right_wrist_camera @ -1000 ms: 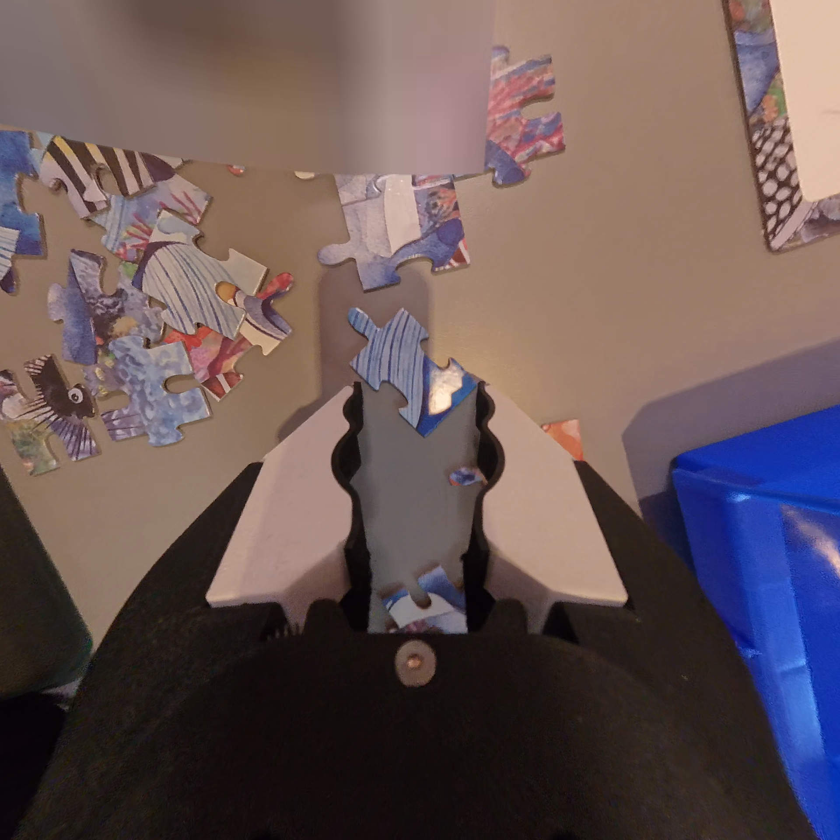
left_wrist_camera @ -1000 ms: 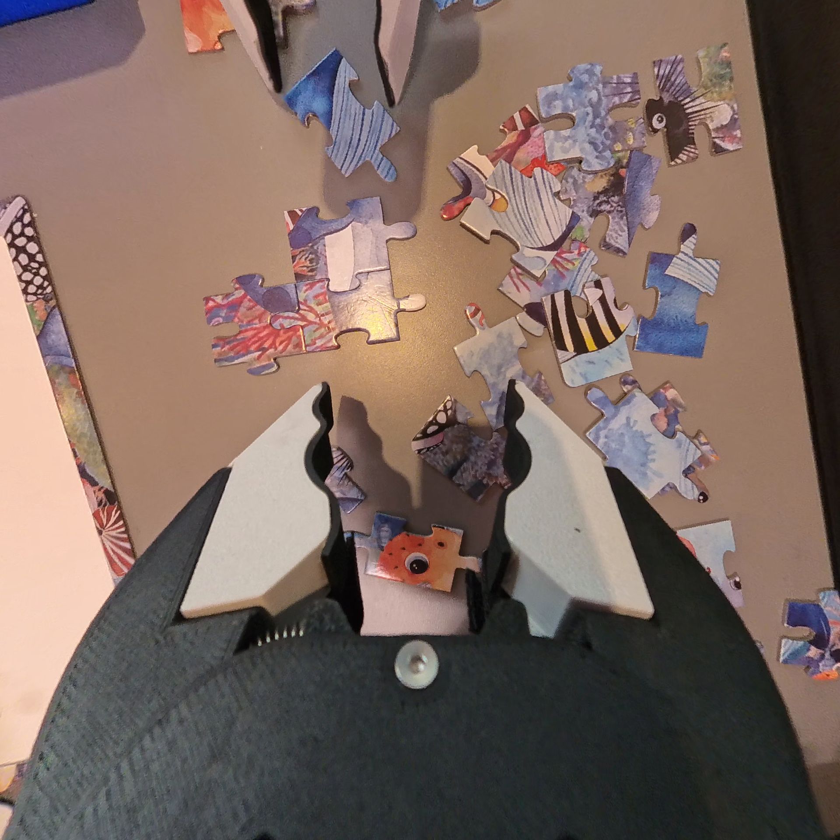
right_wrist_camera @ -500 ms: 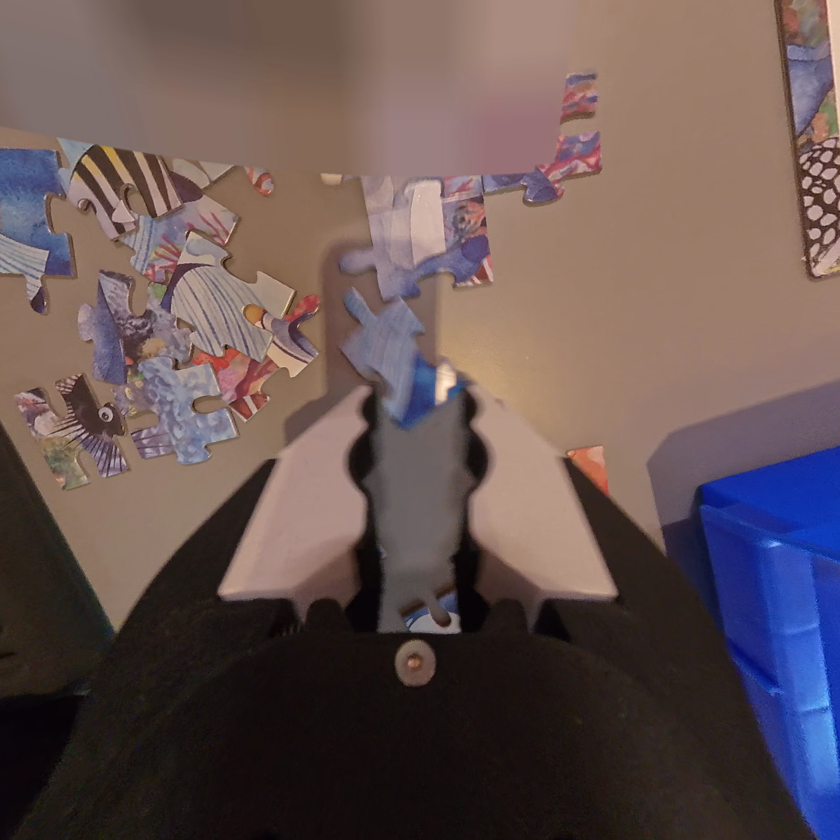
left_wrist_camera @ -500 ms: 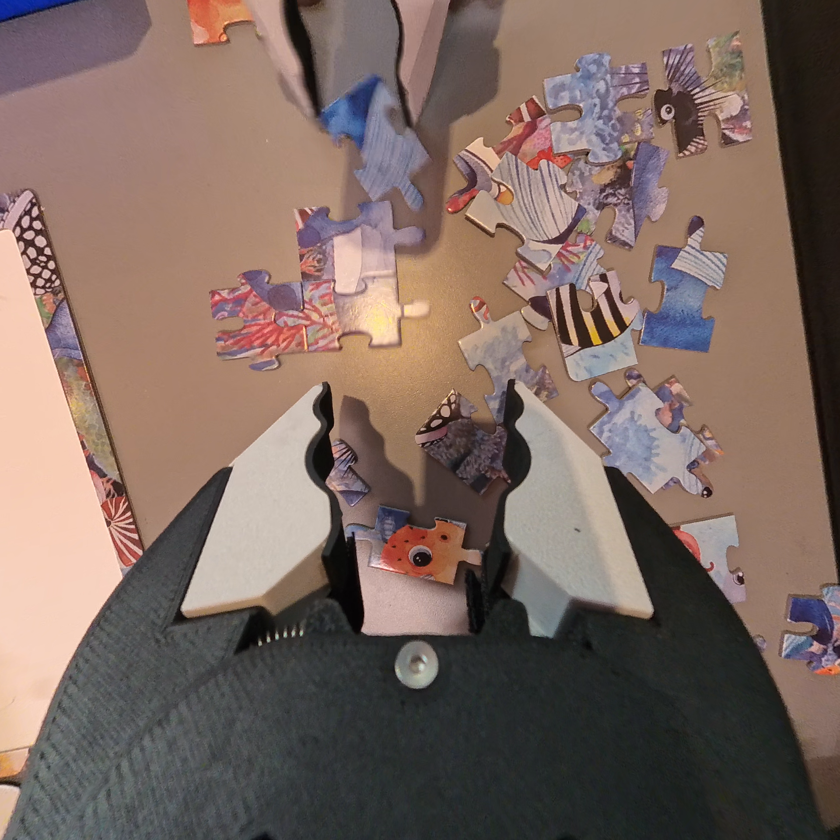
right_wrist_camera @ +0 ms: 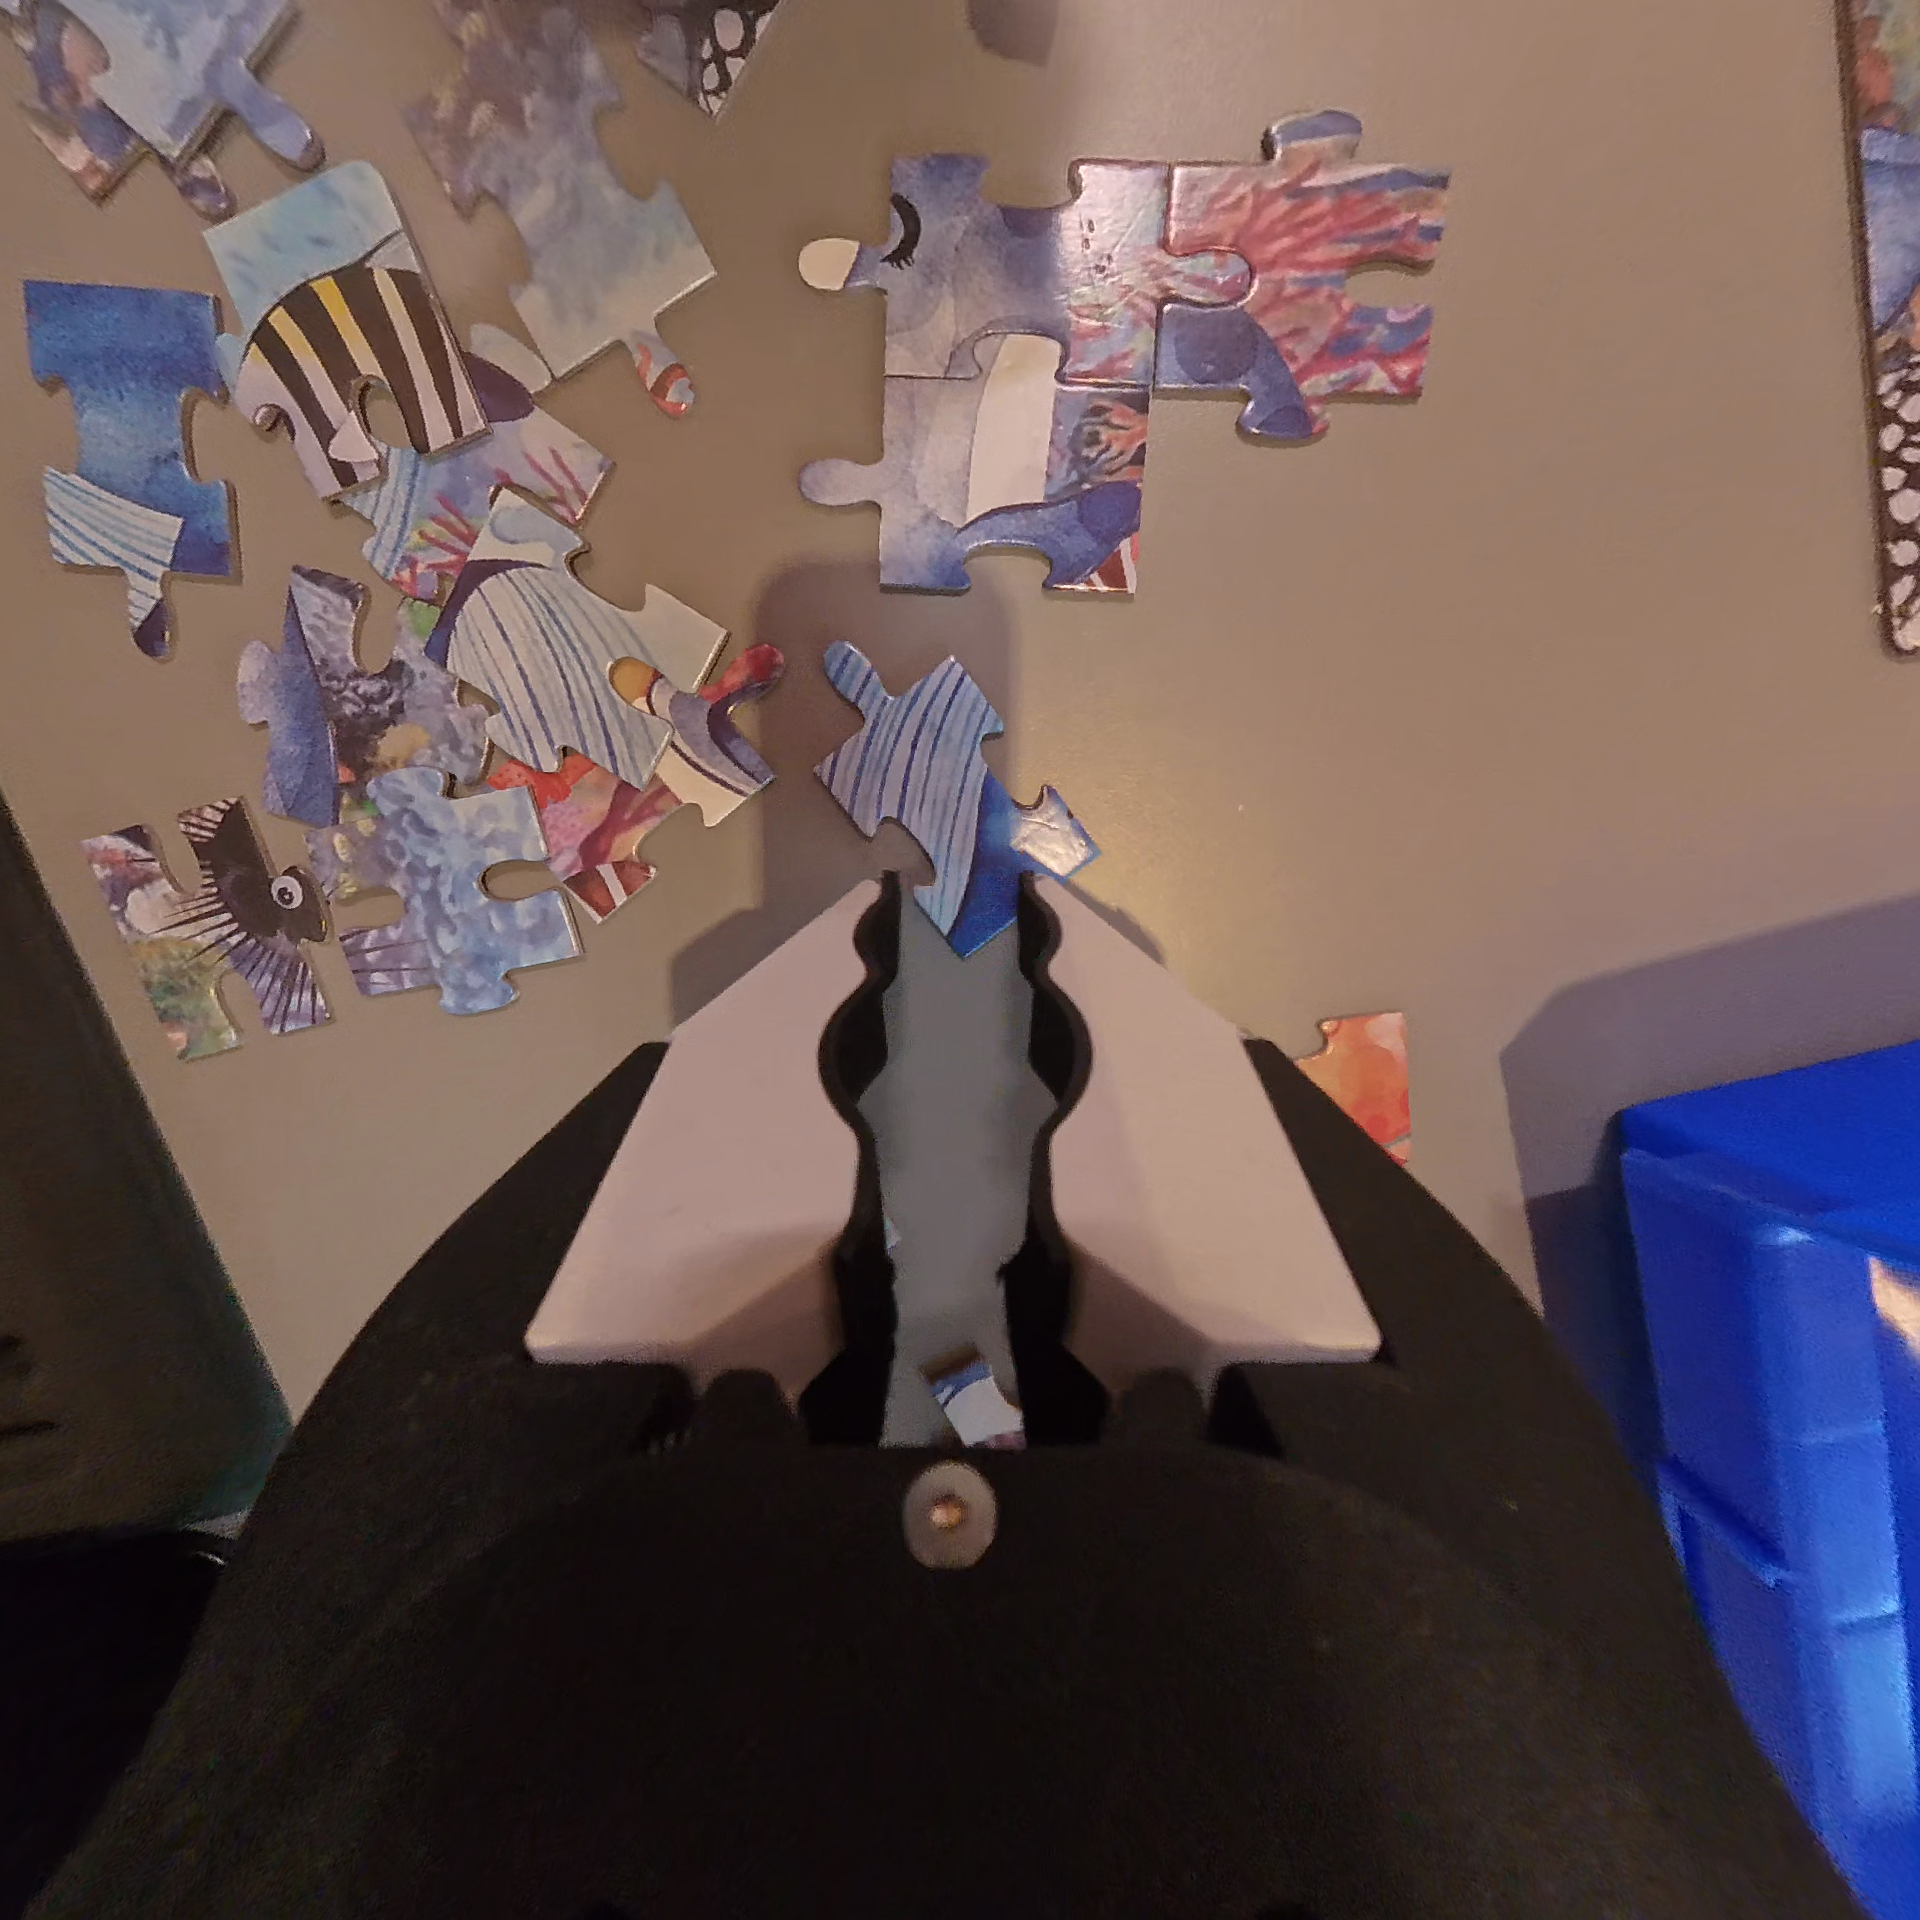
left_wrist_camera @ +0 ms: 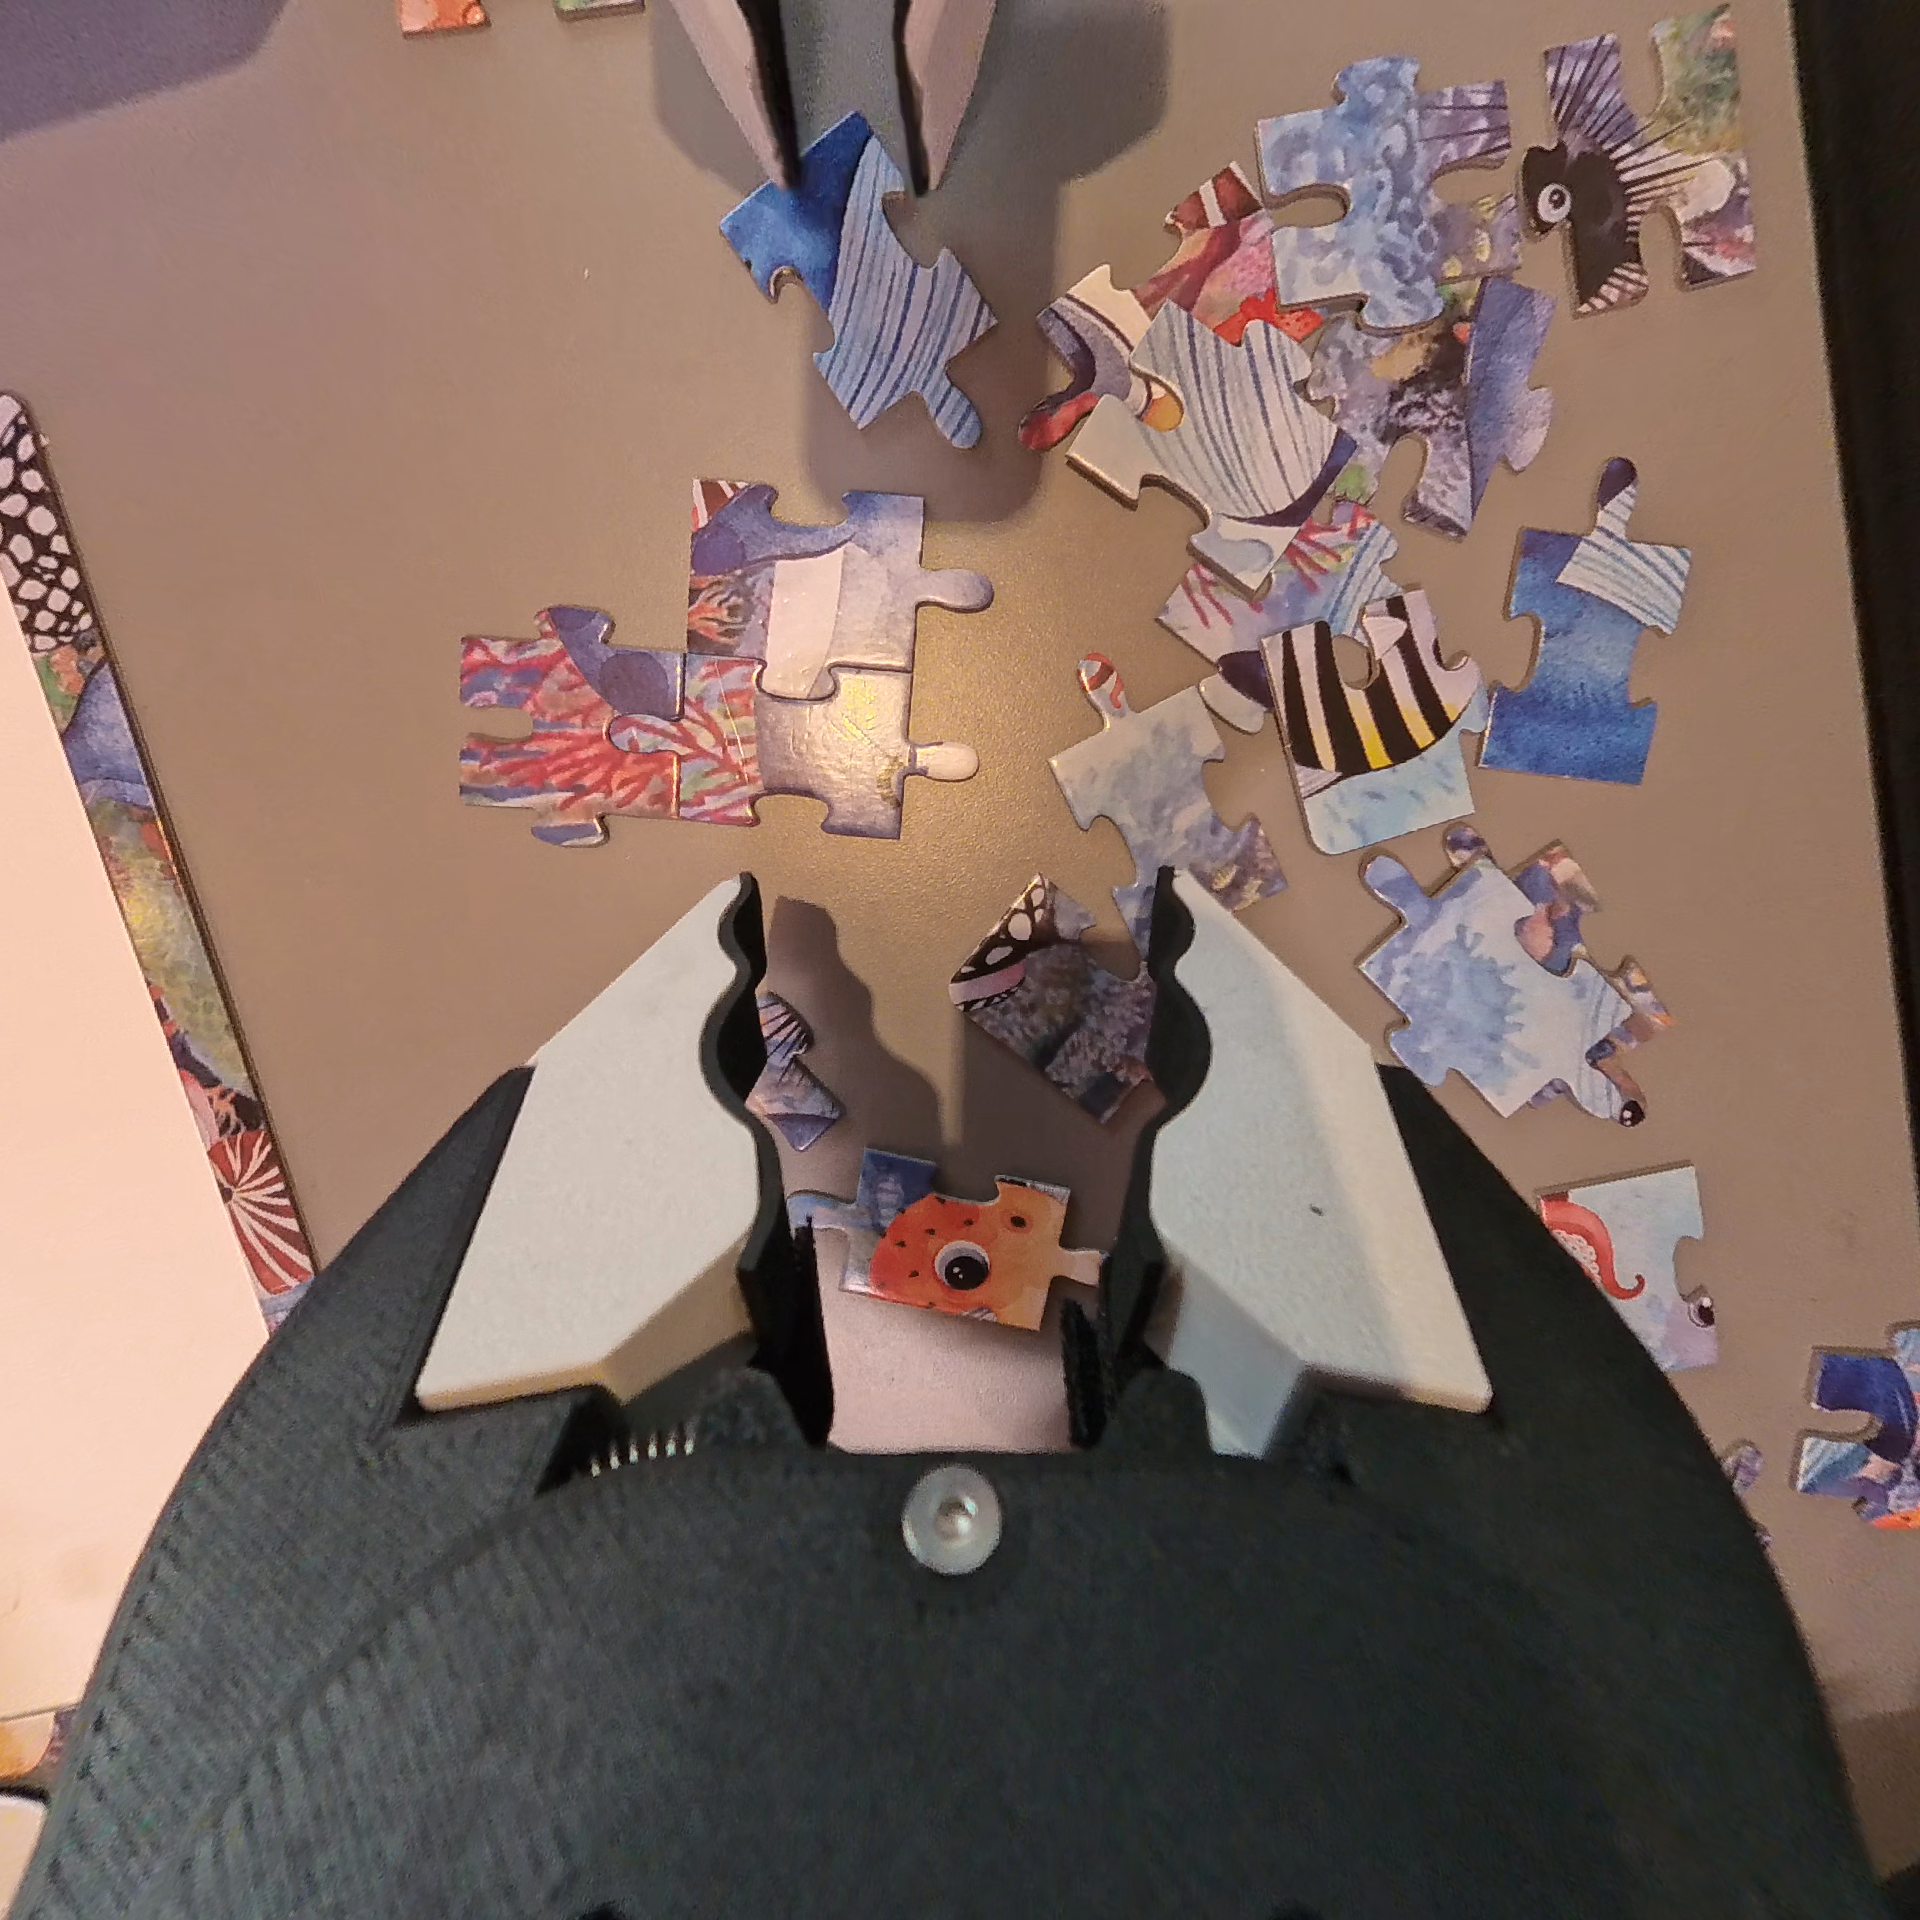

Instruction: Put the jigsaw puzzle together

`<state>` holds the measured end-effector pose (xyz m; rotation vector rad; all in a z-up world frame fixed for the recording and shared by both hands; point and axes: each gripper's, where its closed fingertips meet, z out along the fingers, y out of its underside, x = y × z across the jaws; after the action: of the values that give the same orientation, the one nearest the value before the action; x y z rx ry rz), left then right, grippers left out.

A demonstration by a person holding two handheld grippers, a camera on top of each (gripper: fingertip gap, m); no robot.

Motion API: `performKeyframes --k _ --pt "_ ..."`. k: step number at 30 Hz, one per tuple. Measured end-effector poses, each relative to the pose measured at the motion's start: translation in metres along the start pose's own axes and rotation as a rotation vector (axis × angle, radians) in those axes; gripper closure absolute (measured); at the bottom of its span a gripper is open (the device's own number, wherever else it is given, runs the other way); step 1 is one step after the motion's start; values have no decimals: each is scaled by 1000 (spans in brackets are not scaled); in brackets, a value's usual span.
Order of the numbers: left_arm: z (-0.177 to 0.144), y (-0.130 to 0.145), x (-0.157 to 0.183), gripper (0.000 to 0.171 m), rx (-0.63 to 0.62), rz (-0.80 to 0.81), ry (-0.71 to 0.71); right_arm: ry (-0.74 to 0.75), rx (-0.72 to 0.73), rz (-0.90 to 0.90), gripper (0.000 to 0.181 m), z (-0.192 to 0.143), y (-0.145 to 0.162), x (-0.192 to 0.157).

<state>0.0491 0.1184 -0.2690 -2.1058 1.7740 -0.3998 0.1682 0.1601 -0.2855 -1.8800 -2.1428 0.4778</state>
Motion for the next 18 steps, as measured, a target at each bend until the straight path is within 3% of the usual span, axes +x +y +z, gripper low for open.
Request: performKeyframes --k 2,5,8,18 --pt "-1 1 -1 98 -3 0 -3 18 0 19 147 -2 1 3" --pt "-2 2 -2 98 -8 -1 -8 35 -15 23 140 -1 3 5" --pt "-4 3 -3 98 -11 -3 -14 17 -6 13 154 3 0 3" --pt "-17 12 -2 99 -38 -15 -33 14 -4 -12 158 3 -1 2"
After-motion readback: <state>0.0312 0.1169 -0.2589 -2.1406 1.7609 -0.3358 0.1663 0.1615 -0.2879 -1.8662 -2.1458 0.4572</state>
